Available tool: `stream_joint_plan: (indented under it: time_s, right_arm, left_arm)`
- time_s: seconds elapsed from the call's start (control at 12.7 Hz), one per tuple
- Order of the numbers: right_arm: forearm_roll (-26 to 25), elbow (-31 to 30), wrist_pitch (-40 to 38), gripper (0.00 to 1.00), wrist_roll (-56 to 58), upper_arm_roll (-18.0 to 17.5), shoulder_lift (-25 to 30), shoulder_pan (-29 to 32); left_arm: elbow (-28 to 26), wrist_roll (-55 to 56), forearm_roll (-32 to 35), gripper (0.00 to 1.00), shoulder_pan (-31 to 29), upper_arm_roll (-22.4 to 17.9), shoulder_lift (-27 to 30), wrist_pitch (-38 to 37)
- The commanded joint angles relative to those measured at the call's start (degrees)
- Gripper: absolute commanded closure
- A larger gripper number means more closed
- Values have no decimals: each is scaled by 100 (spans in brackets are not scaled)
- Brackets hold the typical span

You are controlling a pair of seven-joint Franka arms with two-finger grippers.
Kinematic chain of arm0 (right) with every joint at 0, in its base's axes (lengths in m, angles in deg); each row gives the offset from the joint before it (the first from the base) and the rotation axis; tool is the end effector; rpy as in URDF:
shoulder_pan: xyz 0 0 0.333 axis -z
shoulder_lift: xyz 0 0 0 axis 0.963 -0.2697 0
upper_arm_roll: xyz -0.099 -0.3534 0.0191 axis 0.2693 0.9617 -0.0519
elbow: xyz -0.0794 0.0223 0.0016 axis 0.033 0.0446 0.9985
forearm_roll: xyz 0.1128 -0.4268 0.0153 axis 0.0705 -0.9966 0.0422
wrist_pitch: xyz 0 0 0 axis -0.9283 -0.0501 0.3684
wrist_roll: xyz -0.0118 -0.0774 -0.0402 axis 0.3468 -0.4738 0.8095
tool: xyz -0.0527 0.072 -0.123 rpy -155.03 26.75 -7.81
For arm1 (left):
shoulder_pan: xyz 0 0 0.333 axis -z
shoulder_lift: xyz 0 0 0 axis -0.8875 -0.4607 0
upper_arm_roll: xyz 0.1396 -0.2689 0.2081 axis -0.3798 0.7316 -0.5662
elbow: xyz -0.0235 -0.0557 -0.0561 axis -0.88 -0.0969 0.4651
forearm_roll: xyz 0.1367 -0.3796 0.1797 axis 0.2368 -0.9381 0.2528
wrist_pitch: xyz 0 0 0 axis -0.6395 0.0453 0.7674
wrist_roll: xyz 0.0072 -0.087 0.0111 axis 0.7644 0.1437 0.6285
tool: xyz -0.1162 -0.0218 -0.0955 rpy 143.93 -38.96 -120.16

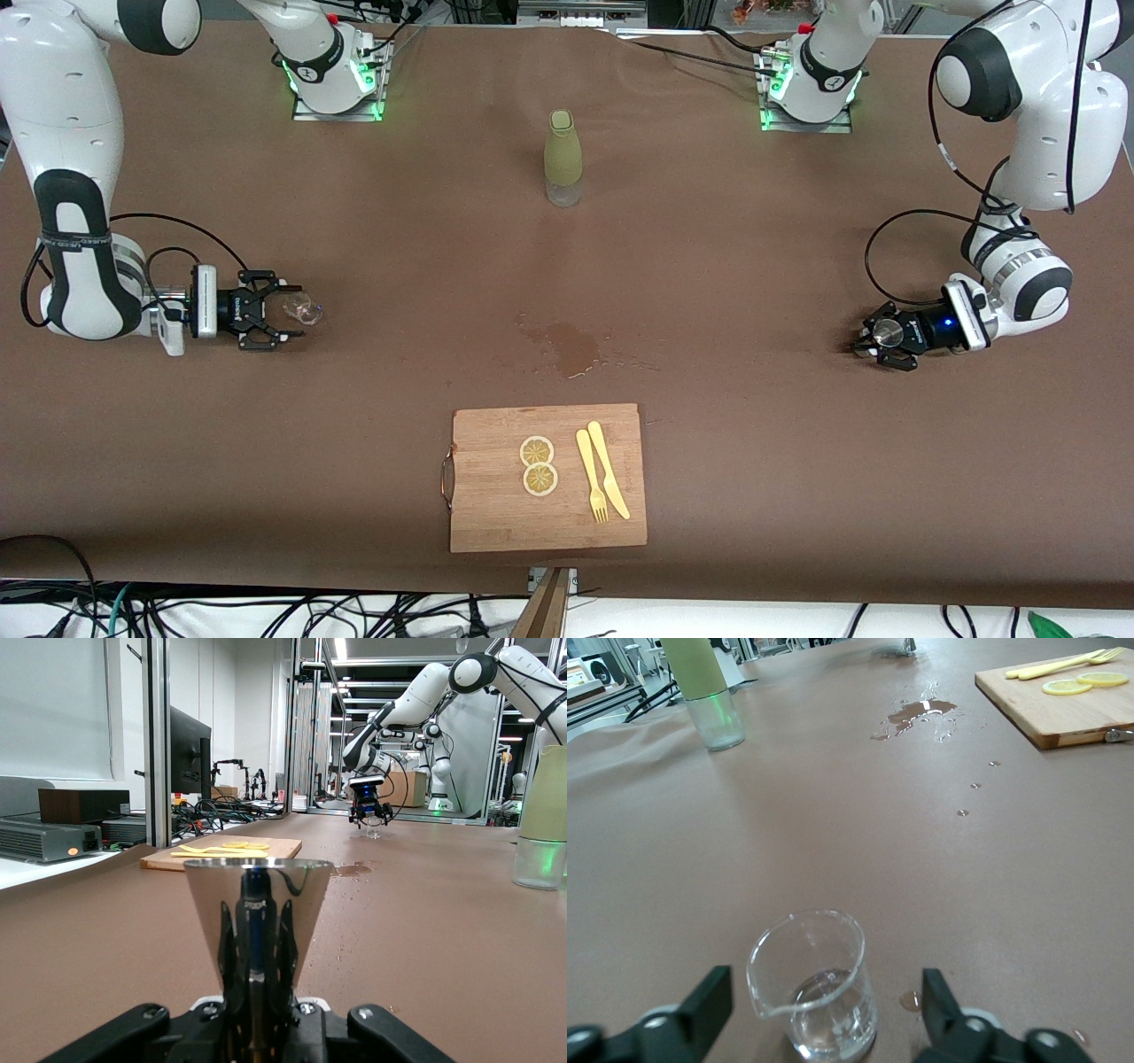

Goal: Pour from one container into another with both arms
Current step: 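Set down the beaker with the right gripper while the left gripper sets down the jigger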

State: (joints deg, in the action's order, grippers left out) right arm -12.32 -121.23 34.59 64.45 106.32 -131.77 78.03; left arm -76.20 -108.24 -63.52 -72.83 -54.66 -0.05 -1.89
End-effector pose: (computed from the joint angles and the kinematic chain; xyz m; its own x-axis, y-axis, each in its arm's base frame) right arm 0.6161 -0.1002 0.0915 0.0930 0.5311 0.8422 0.9796 0.1025 -0.1729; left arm 0.6176 0.1530 0.0477 0.0622 -0.0825 0.9947 -0.9705 -0.2374 0.0410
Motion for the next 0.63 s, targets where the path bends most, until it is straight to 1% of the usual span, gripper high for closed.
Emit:
stream_joint_plan:
  time_s: [0.0, 0.08, 0.16, 0.24, 0.32, 0.47, 0.55]
  right_arm:
    - [-150, 144, -112, 0, -27, 170, -26, 81]
    - [-298, 162, -104, 0, -36, 240, 0, 89]
    - [-395, 162, -104, 0, -88, 311, 44, 107]
    - [-510, 171, -104, 0, -114, 433, 114, 116]
    - [-676, 188, -95, 0, -184, 460, 210, 116]
    - [-1150, 188, -34, 0, -683, 469, 526, 125]
    - [-1335, 188, -33, 0, -956, 478, 684, 125]
  left_arm:
    - [-4, -178, -9, 86, -2, -52, -7, -148]
    - [-4, -178, 0, 83, -2, -52, -25, -139]
    - [-4, -186, 0, 82, -2, -52, -51, -130]
    - [-4, -178, 9, 74, 6, -60, -51, -130]
    - [-4, -186, 26, 74, -2, -60, -51, -122]
    - [-4, -187, 27, 73, -2, -69, -104, -113]
    - [-4, -213, 27, 71, 6, -69, -113, -104]
